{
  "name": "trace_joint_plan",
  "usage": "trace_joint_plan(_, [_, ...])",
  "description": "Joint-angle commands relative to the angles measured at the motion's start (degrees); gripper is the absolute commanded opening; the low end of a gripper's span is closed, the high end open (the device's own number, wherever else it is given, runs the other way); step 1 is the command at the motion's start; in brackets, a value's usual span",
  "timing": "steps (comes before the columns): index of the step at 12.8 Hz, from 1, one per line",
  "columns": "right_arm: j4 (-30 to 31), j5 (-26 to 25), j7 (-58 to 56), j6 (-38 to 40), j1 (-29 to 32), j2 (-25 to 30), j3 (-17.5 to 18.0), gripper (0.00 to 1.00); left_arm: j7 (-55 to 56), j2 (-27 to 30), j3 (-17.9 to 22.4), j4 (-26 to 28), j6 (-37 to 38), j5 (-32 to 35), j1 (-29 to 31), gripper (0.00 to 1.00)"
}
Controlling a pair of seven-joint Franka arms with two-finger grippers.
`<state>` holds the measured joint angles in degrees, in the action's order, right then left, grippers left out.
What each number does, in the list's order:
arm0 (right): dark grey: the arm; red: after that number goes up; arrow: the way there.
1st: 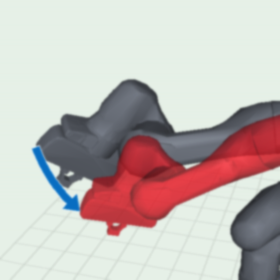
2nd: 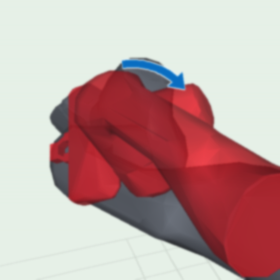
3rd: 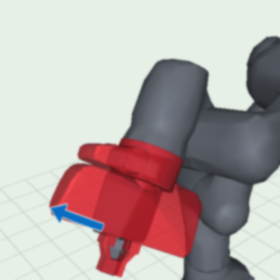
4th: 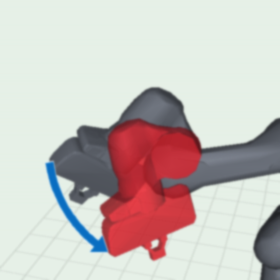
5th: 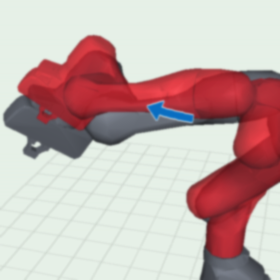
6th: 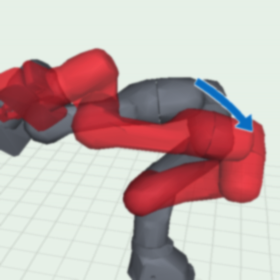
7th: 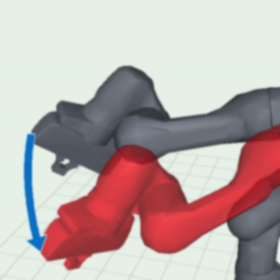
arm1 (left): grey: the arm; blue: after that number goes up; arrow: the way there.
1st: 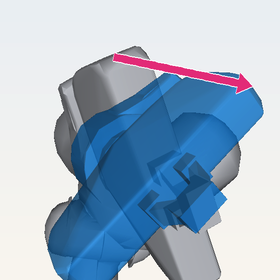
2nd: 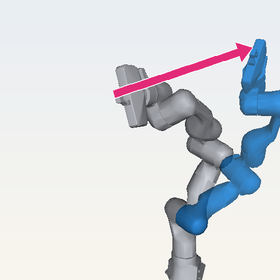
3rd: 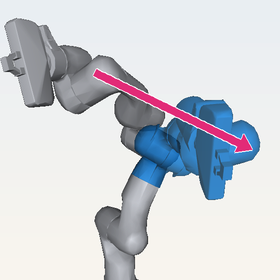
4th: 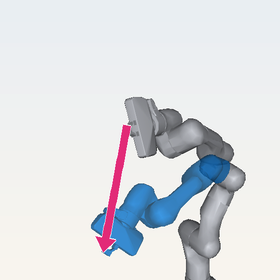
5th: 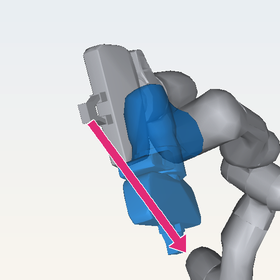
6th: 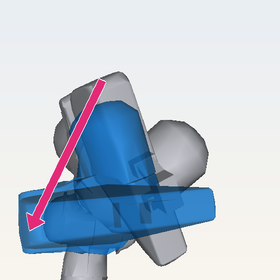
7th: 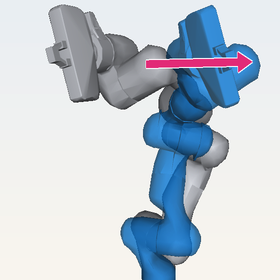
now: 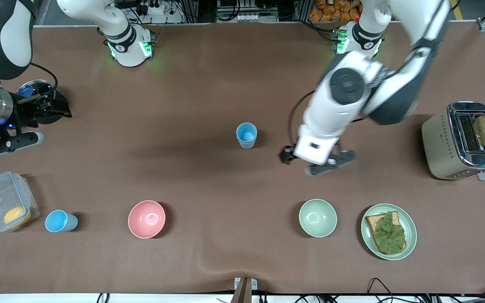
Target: Stack blue cups with both arms
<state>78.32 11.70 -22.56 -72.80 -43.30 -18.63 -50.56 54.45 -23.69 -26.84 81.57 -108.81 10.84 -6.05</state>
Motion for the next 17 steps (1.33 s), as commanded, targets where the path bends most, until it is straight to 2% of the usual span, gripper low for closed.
trace_joint_plan(1, [-0.28,-1.15,0.15,0.20,-0.56,0.26,-0.32,1.00,-6.35,6.10,-0.76,0.96,3.33,0.06,6.38,1.00])
trace_joint_plan(3, [-0.10,-1.07,-0.02,0.55,-0.65,0.44,-0.76,1.00,-14.86,8.39,-0.23,1.13,6.49,-1.51,9.90,1.00])
trace_joint_plan(4, [-0.01,-1.15,-0.37,0.29,-0.65,0.52,-0.77,1.00,-19.17,9.79,1.34,1.48,8.24,-2.57,10.17,1.00])
trace_joint_plan(5, [0.34,-1.33,-0.20,0.46,0.40,1.31,0.19,1.00,-22.08,11.37,5.35,1.66,10.18,-3.45,9.05,1.00])
trace_joint_plan(6, [1.47,-1.50,-0.11,0.03,2.84,2.62,2.72,1.00,-25.50,13.04,9.05,1.84,12.20,-5.29,7.38,1.00])
trace_joint_plan(7, [2.53,-1.94,-0.02,-0.67,7.48,4.11,7.27,1.00,-29.97,14.89,12.91,1.84,14.48,-7.13,6.58,1.00])
trace_joint_plan(8, [4.02,-4.47,0.15,-2.16,11.70,6.56,13.50,1.00,-34.54,16.21,15.22,2.01,17.46,-8.02,5.88,1.00])
trace_joint_plan(10, [9.45,-9.05,5.82,-6.37,25.03,12.62,31.22,1.00,-38.27,17.88,17.86,2.19,21.34,-8.12,5.52,1.00])
trace_joint_plan(11, [11.83,-10.02,9.69,-7.00,30.41,14.74,37.84,1.00,-40.46,18.68,19.35,2.19,23.19,-8.12,5.43,1.00])
trace_joint_plan(13, [15.70,-10.38,14.37,-10.06,37.73,18.00,46.04,1.00,-45.73,20.00,21.12,2.10,26.36,-8.20,5.26,1.00])
trace_joint_plan(15, [21.84,-10.47,15.45,-14.54,46.86,22.65,54.83,1.00,-46.28,20.97,23.14,2.02,27.51,-8.55,4.03,1.00])
trace_joint_plan(16, [22.65,-10.47,15.36,-14.91,48.64,23.28,56.35,1.00,-46.45,21.23,24.80,1.75,27.60,-8.56,2.46,1.00])
trace_joint_plan(17, [22.23,-10.56,15.18,-14.83,48.83,22.94,56.28,1.00,-46.37,21.23,25.69,1.49,27.60,-8.64,1.22,1.00])
